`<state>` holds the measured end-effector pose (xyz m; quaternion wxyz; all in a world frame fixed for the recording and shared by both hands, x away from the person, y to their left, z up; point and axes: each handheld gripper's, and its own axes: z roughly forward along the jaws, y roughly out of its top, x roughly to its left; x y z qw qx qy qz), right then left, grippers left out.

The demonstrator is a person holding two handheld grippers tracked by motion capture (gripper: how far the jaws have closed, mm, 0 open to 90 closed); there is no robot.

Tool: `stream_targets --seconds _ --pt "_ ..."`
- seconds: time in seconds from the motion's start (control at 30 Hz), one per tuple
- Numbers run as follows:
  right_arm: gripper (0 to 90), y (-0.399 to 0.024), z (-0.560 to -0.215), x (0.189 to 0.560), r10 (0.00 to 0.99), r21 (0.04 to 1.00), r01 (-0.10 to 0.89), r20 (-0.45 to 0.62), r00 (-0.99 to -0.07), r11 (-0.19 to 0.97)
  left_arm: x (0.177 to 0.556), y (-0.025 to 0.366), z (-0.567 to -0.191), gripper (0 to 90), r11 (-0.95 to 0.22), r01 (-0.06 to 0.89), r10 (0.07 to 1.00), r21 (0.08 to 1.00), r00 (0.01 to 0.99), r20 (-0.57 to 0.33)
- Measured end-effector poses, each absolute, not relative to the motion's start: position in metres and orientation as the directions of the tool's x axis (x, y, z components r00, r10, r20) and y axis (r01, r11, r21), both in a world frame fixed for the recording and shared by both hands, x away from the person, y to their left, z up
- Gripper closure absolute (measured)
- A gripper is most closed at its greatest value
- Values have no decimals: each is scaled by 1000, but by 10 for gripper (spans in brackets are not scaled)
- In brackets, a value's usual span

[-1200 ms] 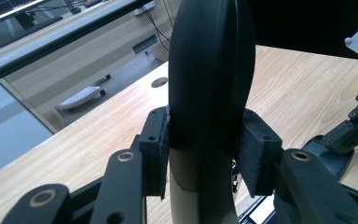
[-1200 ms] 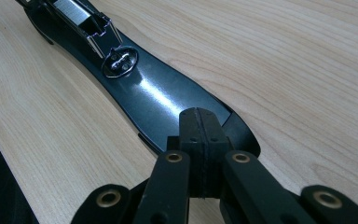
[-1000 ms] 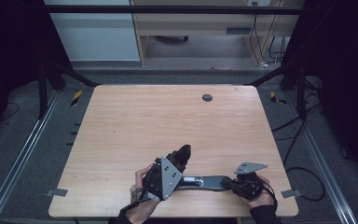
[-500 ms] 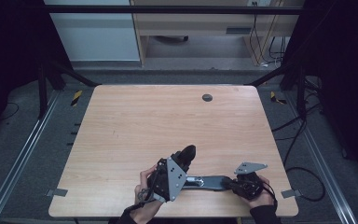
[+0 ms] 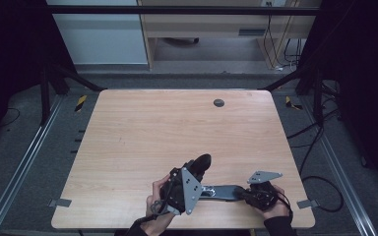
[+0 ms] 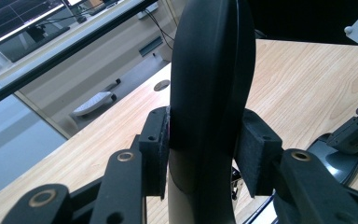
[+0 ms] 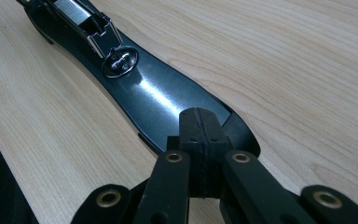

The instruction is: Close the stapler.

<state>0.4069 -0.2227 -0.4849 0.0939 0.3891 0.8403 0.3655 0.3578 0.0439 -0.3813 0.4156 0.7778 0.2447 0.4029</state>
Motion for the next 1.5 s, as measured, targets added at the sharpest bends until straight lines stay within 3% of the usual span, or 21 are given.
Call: stream_targets --seconds 1.5 --pt "900 -223 -485 407 723 684 588 129 -679 430 354 6 -401 564 -651 -13 636 759 536 555"
